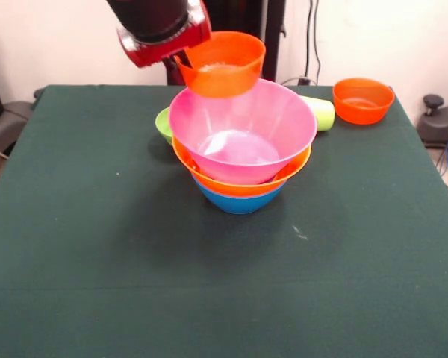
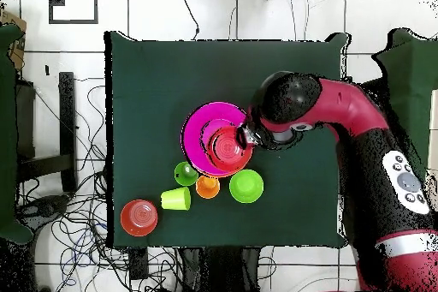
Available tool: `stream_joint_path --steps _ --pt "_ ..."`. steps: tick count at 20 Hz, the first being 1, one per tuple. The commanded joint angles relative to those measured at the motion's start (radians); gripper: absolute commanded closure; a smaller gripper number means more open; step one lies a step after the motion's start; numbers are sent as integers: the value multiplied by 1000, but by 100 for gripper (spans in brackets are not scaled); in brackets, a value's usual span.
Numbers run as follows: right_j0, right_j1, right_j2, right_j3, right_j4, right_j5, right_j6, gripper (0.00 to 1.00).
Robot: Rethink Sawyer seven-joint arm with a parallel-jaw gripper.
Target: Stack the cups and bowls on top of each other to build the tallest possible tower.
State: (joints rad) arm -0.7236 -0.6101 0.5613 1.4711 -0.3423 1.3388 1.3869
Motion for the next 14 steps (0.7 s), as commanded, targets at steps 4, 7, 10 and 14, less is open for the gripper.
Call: stream_joint_path --steps 4,7,10,14 --pt "58 70 -58 -47 -87 -108 53 100" --pt "68 75 -66 -54 -94 -115 65 100" --pt "83 88 -75 -64 -100 -130 84 100" --pt "75 77 -80 -48 -101 -144 78 100"
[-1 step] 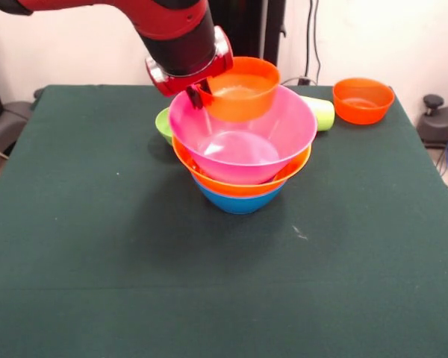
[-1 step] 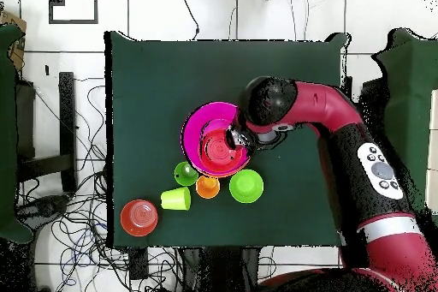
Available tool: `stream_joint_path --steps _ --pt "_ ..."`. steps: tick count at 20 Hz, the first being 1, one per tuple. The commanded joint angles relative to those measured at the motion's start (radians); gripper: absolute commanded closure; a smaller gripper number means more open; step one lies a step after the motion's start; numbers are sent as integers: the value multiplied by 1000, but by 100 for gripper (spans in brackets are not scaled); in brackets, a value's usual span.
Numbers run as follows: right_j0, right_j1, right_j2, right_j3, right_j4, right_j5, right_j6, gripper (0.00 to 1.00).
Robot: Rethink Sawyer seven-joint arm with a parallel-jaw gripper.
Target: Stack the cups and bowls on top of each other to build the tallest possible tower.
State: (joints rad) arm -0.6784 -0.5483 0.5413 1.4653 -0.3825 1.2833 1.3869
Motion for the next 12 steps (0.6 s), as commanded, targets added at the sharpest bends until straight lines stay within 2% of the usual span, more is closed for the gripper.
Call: stream_joint_path --steps 1,6,12 --pt "27 10 -61 -38 -59 -90 76 100" --pt "23 -10 -67 -22 -44 -103 88 100" --pt "71 -21 -80 -76 -18 -50 130 100"
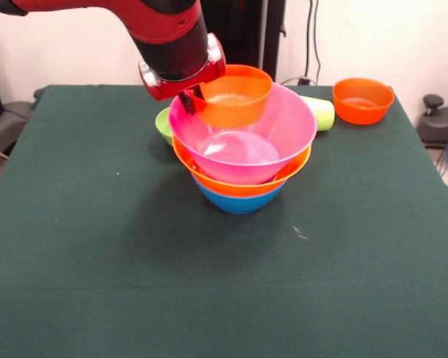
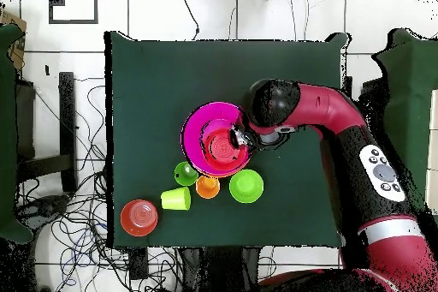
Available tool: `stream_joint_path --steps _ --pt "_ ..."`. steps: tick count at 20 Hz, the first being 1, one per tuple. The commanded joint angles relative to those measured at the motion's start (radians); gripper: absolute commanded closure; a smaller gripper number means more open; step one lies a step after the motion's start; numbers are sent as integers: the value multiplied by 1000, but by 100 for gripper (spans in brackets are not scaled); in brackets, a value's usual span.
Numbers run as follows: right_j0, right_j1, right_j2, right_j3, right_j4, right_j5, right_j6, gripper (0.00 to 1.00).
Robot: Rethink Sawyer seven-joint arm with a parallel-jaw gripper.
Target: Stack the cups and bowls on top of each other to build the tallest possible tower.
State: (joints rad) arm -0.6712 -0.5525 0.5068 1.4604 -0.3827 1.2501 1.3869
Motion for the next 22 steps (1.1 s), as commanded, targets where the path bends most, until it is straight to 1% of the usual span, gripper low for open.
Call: stream_joint_path --steps 1,9,16,19,22 --pt "68 -19 -49 -75 -15 -11 132 100" --pt "112 18 -70 -120 4 -19 174 100" --pt "160 60 -100 -162 0 -41 210 100" --pt "159 51 -110 -151 3 -47 202 100" --pt "149 45 -117 -140 -5 -74 186 100"
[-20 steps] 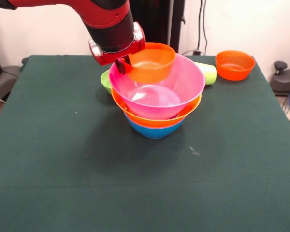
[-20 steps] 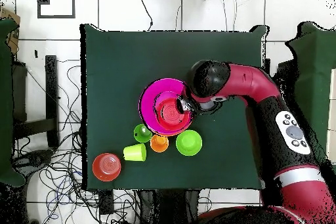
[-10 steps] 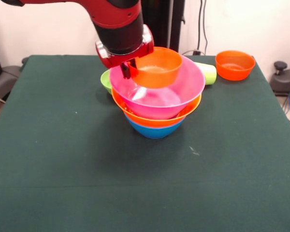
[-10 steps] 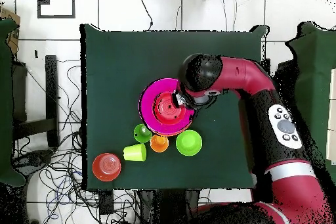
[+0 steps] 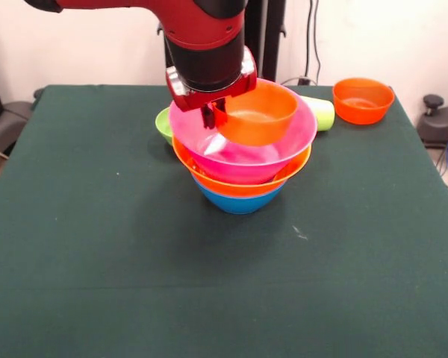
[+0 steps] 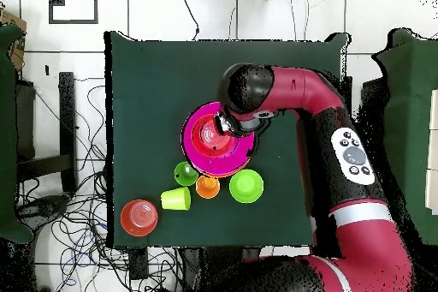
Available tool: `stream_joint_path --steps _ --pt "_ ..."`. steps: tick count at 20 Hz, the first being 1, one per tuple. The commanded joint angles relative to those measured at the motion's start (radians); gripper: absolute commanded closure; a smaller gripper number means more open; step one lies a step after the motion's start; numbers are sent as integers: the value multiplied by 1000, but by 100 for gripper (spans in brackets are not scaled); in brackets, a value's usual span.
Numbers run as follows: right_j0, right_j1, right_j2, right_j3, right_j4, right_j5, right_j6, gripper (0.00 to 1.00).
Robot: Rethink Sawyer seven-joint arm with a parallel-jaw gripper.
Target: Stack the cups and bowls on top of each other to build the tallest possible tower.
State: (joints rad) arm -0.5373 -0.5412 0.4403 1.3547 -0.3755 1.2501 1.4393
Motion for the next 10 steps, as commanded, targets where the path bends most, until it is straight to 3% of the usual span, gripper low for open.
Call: stream_joint_path --steps 1,4,5,10 --pt "14 31 -53 -30 -15 -81 132 100" --pt "10 22 -61 -21 -26 -84 125 100" --pt "12 21 -65 -21 -23 -85 122 0" --pt "14 20 -74 -29 -35 -71 106 0"
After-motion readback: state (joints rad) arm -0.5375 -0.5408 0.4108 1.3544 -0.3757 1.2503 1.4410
